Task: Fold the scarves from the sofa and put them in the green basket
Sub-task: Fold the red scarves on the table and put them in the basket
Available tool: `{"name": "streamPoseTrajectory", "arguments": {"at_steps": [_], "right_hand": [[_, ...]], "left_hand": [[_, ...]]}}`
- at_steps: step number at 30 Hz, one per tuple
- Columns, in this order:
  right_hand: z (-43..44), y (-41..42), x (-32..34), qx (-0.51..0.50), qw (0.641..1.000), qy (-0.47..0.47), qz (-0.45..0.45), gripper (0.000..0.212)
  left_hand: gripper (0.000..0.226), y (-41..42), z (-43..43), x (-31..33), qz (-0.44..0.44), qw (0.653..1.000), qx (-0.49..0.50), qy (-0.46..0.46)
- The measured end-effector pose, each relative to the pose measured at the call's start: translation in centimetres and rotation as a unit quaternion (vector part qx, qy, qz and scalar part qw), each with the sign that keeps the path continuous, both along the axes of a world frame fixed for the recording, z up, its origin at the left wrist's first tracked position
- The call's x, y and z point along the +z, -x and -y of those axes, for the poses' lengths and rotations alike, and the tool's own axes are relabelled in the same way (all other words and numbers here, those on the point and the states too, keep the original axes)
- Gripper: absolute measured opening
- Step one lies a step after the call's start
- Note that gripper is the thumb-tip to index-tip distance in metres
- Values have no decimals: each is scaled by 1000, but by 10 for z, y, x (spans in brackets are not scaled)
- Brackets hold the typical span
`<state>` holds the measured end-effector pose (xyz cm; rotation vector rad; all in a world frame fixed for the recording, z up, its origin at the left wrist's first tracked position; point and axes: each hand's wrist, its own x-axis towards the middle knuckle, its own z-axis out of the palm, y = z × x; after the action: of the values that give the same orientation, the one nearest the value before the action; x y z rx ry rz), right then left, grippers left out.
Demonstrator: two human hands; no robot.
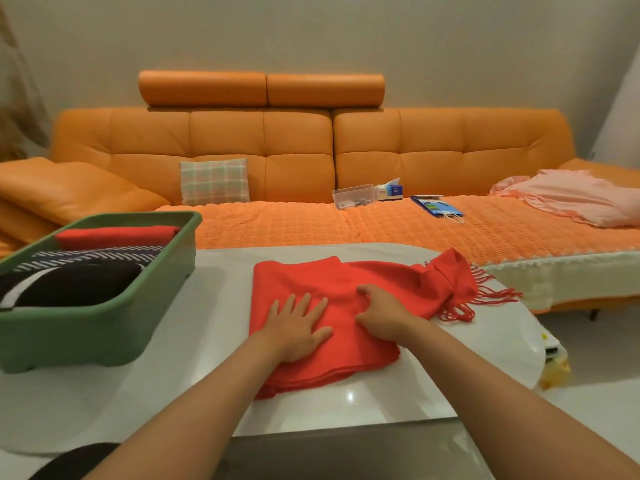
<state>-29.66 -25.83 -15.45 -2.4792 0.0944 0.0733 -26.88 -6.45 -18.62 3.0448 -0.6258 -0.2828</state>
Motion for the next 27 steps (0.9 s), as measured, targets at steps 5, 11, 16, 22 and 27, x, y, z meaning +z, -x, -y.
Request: {"name": "streamPoseTrajectory", "arguments": {"at_steps": [5,11,16,22,27], "right_hand": [[-12,0,4,15,988,-150,-16,51],[35,1,18,-22,998,56,33,23],[85,7,4,-20,985,171,26,10],[101,0,-25,34,971,207,118,40],[102,-20,-30,51,944,290,150,30]], "left_hand": [[60,-13,-39,16,-32,999,43,-9],[44,-16,-42,32,92,988,100,-67],[16,-1,14,40,130,974,-64,176],[33,13,68,20,125,977,-108,138],[8,-13,61,17,107,972,-35,205]]}}
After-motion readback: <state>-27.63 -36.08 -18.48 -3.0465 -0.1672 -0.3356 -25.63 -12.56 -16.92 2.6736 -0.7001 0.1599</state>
